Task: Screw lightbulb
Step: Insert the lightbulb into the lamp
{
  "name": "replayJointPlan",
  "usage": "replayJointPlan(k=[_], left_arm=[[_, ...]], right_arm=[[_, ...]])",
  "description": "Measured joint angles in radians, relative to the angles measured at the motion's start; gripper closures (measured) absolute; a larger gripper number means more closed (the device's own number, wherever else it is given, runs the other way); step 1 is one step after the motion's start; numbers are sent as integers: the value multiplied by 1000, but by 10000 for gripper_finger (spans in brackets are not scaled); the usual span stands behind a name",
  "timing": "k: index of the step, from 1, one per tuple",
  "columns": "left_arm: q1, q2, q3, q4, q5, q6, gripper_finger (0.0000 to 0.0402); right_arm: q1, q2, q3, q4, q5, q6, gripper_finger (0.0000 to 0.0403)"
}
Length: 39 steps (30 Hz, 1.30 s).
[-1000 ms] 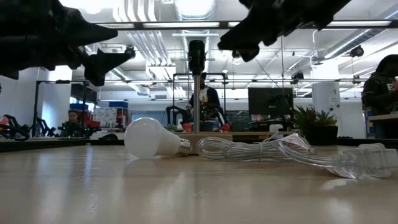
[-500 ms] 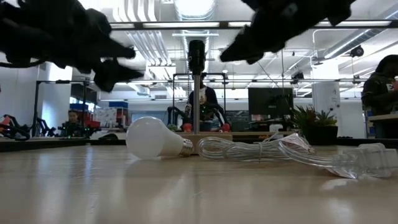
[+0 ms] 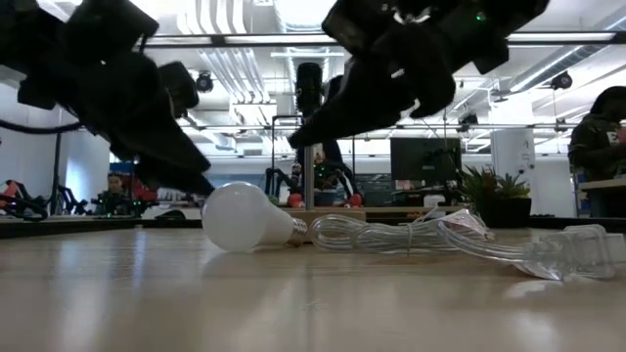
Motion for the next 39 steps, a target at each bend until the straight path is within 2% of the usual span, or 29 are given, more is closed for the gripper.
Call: replayJointPlan(k=[6,16,21,30,39], left_arm=[[-6,110,46,-2,0,-12,106],[-8,252,140,7,-1,-13,106],[-11,278,166,2,-3,-12,106],[-14,249,163,5,-7,-6,106],[-24,239,188,18,-11,-5,106]], right_arm=[[0,78,108,-119,26,-60,217],[0,191,224,-255,26,-87,180],[1,209,235,-278,23,-80,166],[-2,218,232,-307,24,-68,153],[-2,243,232,-318,24,-25,177]])
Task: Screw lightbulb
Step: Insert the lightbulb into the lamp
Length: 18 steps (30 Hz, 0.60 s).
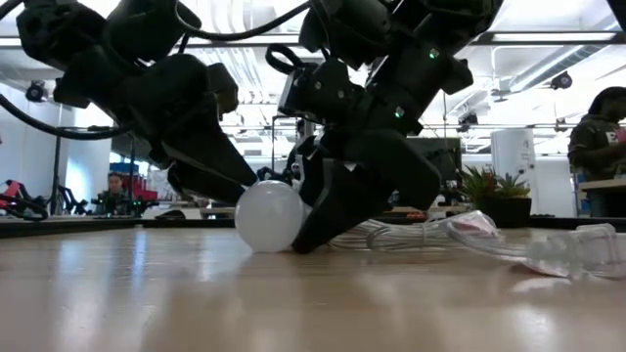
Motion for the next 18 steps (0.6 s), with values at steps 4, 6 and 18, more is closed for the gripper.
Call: replayJointPlan(k=[4,6,18], left_arm=[[-7,0,7,-2,0,1,106],[-14,-1,11,-3,0,1,106],[-66,-170,14,-61,19,4,106]], right_arm=[[1,2,0,0,-3,9,202],[1,2,-1,0,-6,19,221],[24,-73,-15,-11,-64,48,265]])
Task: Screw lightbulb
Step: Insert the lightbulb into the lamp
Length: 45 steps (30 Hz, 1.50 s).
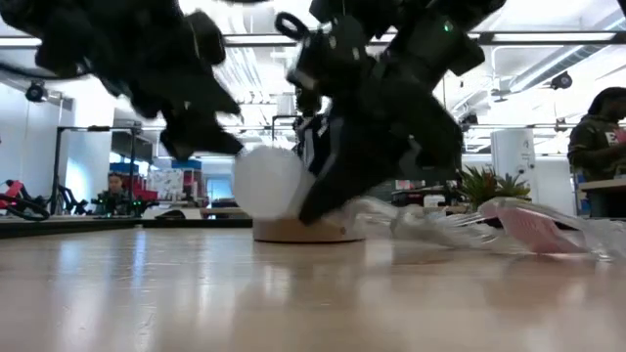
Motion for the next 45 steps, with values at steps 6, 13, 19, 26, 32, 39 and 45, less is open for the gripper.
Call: replayJointPlan(k=[6,13,19,26,32,39,45], left_arm=[[-4,-164,-1,-11,-14,91,106],[-8,-305,-1,-13,-112,193,106],[-8,-353,-1,-8,-214,270,106],[-8,-340,-1,49,-270,334,106],[-8,-340,-1,45,-346,353,106],[-7,-340,-1,44,-375,354,106],[-7,-340,-1,46,-441,354,106]], right_arm=[[8,-92,-53,92,-40,23,265],[6,-214,-176,253,-52,97,266],[-17,-359,-311,524,-54,139,266],[-106,-496,-379,674,-52,161,266],[-203,-500,-379,844,-164,194,266],[-295,-430,-376,1001,-201,210,266],[-339,-339,-376,1170,-206,248,266]])
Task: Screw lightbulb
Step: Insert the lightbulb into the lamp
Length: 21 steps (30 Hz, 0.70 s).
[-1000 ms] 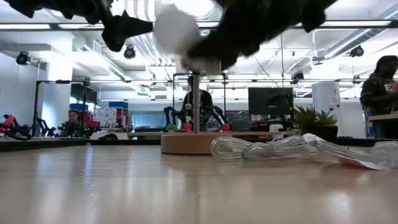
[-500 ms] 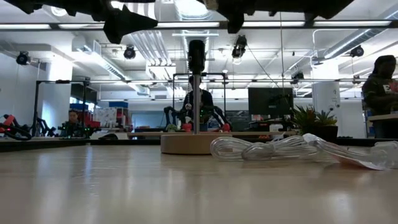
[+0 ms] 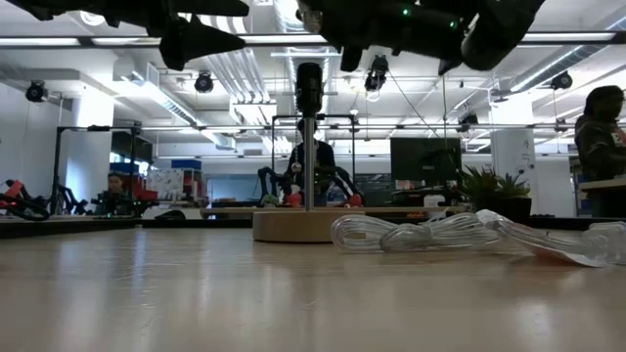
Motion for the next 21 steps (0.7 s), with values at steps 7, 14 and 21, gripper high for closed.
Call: replayJointPlan(k=[7,14,21], left_arm=[[0,0,0,-2,-66,10,106],[0,0,0,-2,-67,10,106],[0,0,0,-2,-68,10,106]], right_arm=[[-8,75,0,106,3,-4,266],[-12,106,0,161,33,-11,267],[-12,107,-23,160,70,-30,267]])
